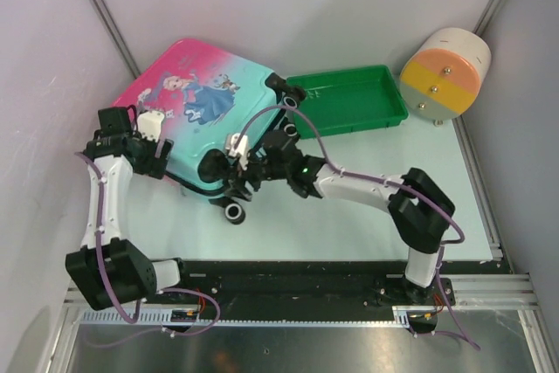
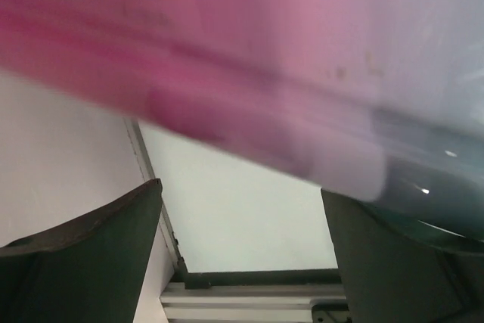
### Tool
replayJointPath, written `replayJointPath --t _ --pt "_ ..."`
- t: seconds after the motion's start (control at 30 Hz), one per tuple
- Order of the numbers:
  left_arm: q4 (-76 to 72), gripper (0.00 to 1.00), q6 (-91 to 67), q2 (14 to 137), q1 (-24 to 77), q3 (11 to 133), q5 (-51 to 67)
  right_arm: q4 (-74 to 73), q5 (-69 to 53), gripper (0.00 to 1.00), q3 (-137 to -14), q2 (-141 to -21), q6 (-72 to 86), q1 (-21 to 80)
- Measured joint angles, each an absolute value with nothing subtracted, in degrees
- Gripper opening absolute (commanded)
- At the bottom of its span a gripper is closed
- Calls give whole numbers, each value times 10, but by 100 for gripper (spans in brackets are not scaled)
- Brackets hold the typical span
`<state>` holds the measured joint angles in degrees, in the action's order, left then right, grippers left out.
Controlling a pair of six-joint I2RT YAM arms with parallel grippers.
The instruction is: Open, take out, and arrange the luggage
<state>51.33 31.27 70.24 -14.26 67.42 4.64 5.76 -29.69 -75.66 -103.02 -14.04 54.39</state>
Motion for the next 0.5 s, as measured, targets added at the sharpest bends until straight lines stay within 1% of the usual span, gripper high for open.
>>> replayJointPath --t 0.03,0.07,0.17,0.23,0.27,0.37,0.5 --pt "519 93 307 714 -147 677 44 88 -273 27 -757 -1042 -120 559" --pt "517 93 297 722 -151 683 41 113 -253 45 -760 -1054 -103 571" --pt "500 95 273 726 -152 712 41 145 -209 62 -801 -1099 -62 600" --pt "484 96 264 717 -152 726 41 150 -190 68 -843 -1134 -42 614" --pt "476 96 259 707 -152 728 41 150 -186 73 -860 -1148 -37 618" --pt "469 97 248 674 -151 729 62 142 -195 75 -875 -1155 -30 614" --pt "459 97 223 614 -124 728 154 97 -253 79 -857 -1124 -24 585"
